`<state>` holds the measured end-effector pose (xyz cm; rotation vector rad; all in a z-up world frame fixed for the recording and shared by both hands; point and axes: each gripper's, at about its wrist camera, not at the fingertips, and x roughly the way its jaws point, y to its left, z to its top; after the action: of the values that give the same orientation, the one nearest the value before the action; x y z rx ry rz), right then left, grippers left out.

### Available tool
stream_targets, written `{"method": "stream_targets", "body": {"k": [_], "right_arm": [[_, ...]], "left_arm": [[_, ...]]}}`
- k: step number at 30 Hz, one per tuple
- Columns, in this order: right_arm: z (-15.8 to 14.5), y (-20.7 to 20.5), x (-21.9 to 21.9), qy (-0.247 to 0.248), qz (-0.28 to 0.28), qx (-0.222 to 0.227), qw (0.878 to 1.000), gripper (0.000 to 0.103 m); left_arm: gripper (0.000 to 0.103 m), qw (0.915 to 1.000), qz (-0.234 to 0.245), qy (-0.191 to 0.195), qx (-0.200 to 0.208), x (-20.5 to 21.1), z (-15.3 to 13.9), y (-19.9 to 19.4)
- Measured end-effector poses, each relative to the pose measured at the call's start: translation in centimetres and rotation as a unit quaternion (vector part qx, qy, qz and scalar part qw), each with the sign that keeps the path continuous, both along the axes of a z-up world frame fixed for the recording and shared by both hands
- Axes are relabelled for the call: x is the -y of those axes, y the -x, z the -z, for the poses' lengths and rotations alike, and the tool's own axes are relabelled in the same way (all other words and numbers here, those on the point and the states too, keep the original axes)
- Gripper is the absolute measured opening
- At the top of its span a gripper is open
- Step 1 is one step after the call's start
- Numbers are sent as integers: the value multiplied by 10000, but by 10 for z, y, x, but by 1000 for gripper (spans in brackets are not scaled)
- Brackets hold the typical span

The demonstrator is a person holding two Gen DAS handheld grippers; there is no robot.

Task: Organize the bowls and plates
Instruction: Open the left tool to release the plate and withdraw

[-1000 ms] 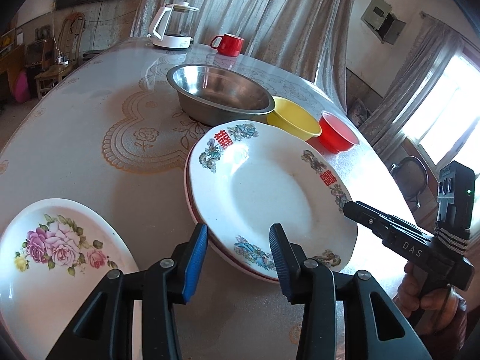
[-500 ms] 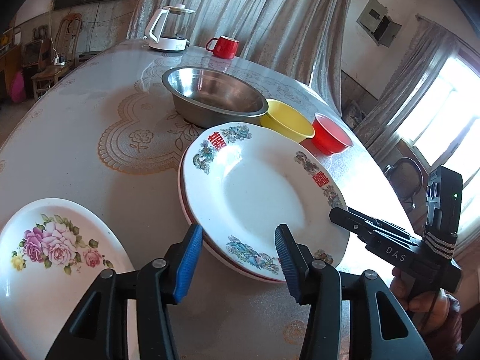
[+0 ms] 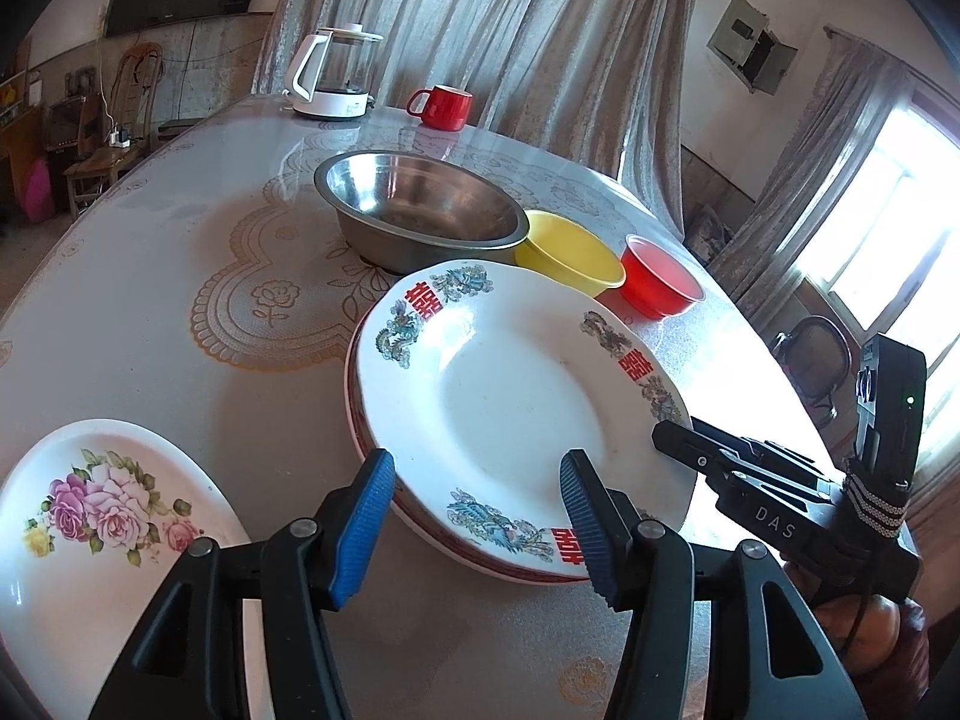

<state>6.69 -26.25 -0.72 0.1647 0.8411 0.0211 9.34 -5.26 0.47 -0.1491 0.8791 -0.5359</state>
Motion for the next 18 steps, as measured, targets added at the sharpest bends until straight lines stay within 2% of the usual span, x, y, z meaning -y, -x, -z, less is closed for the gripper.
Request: {"method": "stream_targets", "body": {"k": [11, 18], "right_arm": [[-2, 2, -6, 233, -53, 38, 9997, 29], [-3, 6, -8, 180, -46, -10, 9998, 30]], "left_arm": [[57, 9998, 3, -140, 105, 2, 1, 6], [57, 9994, -82, -311, 93, 1, 4, 9]]}}
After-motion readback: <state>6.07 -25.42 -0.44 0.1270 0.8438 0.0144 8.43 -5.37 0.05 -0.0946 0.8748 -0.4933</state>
